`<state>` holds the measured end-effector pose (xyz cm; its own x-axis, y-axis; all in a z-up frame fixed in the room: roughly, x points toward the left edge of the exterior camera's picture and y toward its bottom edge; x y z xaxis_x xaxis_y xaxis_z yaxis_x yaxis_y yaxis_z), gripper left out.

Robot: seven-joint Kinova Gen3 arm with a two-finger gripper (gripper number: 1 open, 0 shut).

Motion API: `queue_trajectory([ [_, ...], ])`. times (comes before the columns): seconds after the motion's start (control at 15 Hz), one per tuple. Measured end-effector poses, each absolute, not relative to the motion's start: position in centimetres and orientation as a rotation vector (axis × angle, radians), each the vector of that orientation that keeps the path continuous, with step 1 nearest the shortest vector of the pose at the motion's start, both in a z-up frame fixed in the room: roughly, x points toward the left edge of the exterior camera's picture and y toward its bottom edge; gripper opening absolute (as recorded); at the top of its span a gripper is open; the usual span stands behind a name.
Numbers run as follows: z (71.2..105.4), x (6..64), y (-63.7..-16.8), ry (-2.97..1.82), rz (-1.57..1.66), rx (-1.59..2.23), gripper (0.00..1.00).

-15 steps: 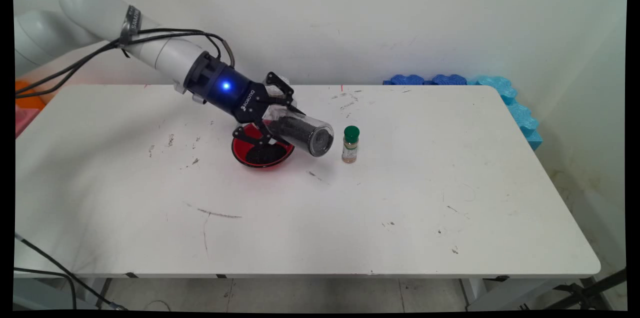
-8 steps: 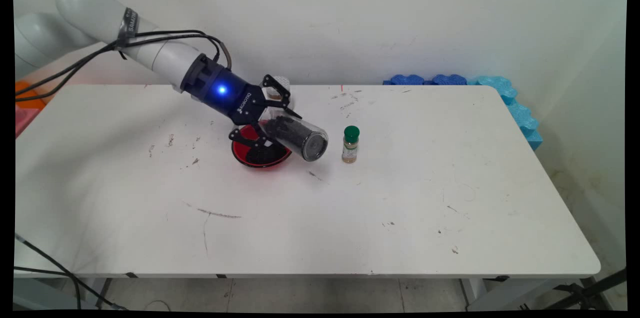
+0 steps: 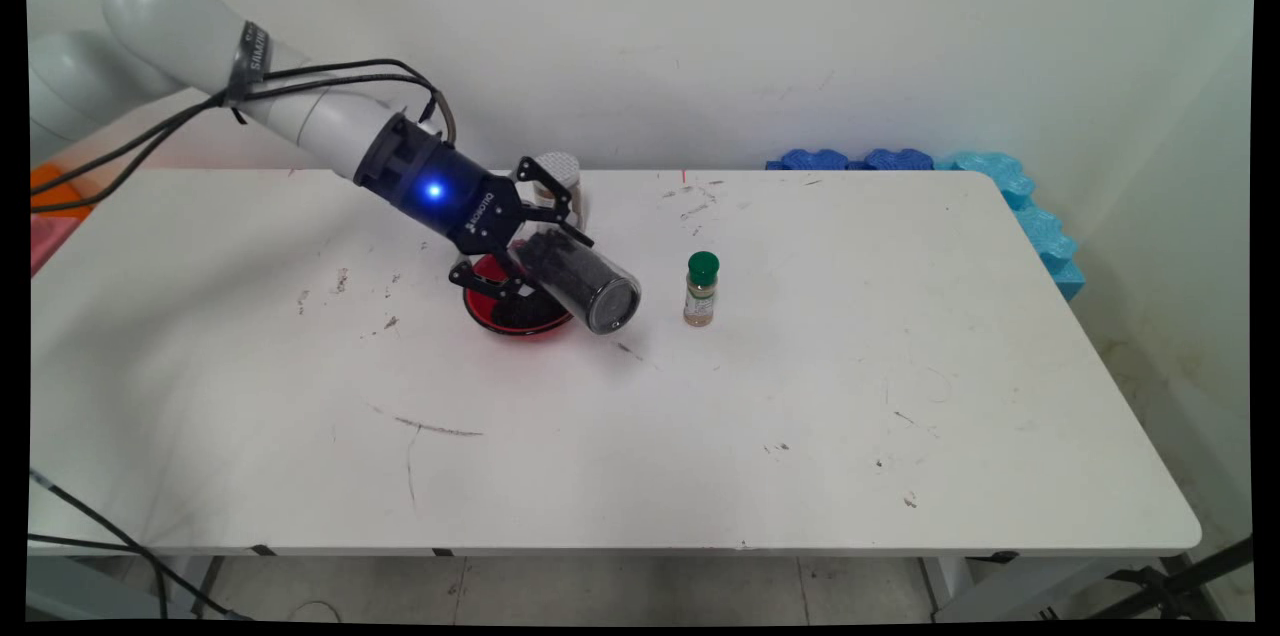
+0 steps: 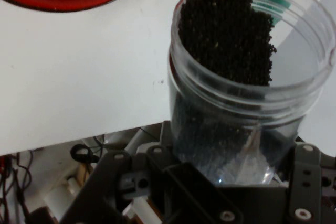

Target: Pour the black seasoning powder in the red bowl

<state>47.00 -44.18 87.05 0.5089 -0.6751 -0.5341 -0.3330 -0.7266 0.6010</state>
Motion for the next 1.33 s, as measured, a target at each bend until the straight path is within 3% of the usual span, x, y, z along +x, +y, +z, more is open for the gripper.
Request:
queue_trajectory([
  [1.33, 87.1, 48.4, -42.7, -1.229, -0.827, 2.062, 0.00],
])
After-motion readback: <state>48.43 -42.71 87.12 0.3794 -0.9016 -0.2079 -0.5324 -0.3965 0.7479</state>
